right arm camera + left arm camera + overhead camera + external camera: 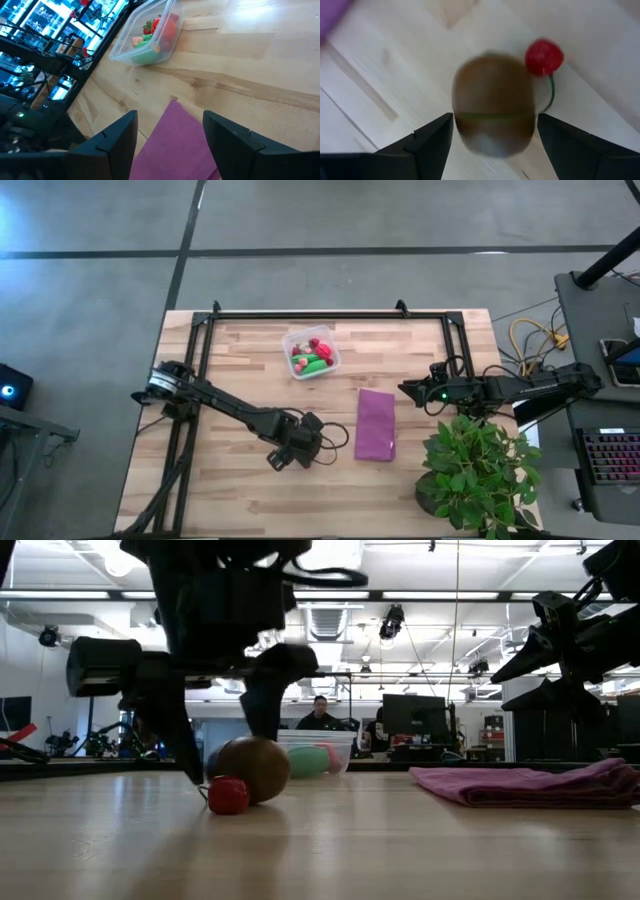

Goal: Pick and placing Produce into tupperware
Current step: Put the brown kiwi into the white bin

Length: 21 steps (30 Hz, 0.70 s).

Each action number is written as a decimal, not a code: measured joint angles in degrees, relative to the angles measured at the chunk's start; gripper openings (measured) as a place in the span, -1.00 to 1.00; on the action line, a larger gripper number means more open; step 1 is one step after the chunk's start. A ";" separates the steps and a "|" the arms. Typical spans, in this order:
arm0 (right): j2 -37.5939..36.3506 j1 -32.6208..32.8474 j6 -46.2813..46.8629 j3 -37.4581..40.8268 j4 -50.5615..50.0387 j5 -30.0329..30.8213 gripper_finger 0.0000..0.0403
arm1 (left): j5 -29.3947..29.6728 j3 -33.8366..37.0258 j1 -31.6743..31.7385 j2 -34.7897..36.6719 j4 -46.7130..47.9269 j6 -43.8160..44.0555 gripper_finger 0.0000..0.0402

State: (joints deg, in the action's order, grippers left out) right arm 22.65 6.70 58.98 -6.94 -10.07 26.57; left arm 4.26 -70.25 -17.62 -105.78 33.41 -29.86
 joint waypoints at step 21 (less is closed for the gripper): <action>0.00 0.02 1.07 0.00 0.02 -0.02 0.07 | -0.44 0.41 0.43 0.00 -4.46 7.32 0.08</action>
State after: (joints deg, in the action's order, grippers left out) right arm 22.65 6.72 60.05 -6.94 -10.05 26.55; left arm 3.82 -69.84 -17.19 -105.78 28.95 -22.55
